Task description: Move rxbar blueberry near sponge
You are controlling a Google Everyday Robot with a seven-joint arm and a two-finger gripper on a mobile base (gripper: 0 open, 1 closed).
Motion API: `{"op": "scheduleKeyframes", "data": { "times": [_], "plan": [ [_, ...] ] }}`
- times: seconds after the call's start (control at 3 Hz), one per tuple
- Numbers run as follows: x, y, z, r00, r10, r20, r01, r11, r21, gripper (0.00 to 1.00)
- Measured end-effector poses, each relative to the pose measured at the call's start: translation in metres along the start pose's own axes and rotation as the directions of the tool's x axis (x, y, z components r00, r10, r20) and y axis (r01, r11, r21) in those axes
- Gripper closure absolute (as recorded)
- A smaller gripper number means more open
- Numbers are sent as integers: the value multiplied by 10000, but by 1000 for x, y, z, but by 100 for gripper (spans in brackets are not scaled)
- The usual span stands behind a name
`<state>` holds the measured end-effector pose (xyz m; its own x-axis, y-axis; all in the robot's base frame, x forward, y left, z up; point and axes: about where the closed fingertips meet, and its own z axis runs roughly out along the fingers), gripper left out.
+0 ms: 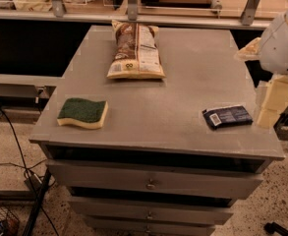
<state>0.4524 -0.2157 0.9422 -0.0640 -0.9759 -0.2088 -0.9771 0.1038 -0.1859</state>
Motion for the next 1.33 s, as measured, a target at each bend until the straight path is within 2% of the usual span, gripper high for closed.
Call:
{"op": "scheduleKeyframes", "data": {
  "times": [0.33,0.67,1.33],
  "plan": [
    [1,-2,26,9972,-713,233,724,9962,-489,0],
    [10,-4,46,9948,-957,356,984,9917,-823,0],
    [29,-10,76,9874,-1367,792,1451,9829,-1134,0]
  ]
}}
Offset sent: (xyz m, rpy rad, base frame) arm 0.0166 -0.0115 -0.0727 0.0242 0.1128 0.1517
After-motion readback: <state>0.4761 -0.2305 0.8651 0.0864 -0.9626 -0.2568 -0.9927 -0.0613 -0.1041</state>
